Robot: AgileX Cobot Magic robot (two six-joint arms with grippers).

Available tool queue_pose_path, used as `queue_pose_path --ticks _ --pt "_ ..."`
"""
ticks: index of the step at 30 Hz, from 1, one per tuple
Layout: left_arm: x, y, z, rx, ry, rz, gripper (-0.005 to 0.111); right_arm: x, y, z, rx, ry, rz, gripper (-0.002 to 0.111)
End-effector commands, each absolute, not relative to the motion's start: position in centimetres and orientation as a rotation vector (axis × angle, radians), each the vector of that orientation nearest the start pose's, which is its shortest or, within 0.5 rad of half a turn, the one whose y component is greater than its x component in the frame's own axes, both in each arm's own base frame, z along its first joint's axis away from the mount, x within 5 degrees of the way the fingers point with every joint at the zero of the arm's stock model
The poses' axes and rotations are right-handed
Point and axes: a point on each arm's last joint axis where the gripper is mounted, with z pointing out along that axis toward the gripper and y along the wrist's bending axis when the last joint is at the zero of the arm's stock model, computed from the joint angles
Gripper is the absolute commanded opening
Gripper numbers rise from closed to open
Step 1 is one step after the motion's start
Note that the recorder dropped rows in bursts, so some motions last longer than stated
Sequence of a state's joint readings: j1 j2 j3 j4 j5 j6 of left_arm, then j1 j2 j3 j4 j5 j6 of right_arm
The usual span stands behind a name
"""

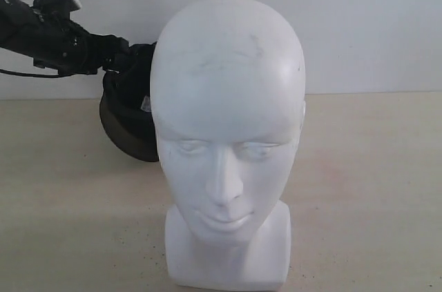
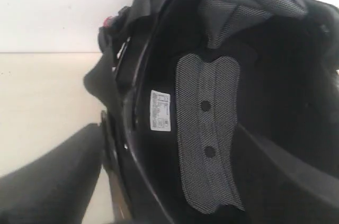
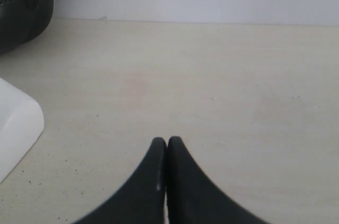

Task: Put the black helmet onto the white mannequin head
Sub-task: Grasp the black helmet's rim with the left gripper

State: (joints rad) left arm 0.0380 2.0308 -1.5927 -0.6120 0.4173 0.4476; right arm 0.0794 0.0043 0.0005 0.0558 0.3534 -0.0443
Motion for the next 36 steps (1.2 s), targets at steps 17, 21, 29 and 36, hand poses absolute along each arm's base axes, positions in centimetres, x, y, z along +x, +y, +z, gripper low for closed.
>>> queue_pose_path --ticks 17,21,29,36 --pt "49.5 0.4 20.8 0.003 2.277 -0.189 0.066 5.3 0.6 18.2 -0.079 1.824 0.077 0.000" --pt "49.5 0.3 20.6 -0.005 2.283 -0.196 0.066 5.3 0.6 18.2 -0.079 1.824 0.077 0.000" --pt "49.6 0.3 20.4 -0.008 2.286 -0.198 0.066 5.3 0.6 18.2 -0.079 1.824 0.077 0.000" --pt "49.6 0.4 20.2 -0.010 2.287 -0.196 0.065 5.3 0.6 18.2 -0.079 1.824 0.077 0.000"
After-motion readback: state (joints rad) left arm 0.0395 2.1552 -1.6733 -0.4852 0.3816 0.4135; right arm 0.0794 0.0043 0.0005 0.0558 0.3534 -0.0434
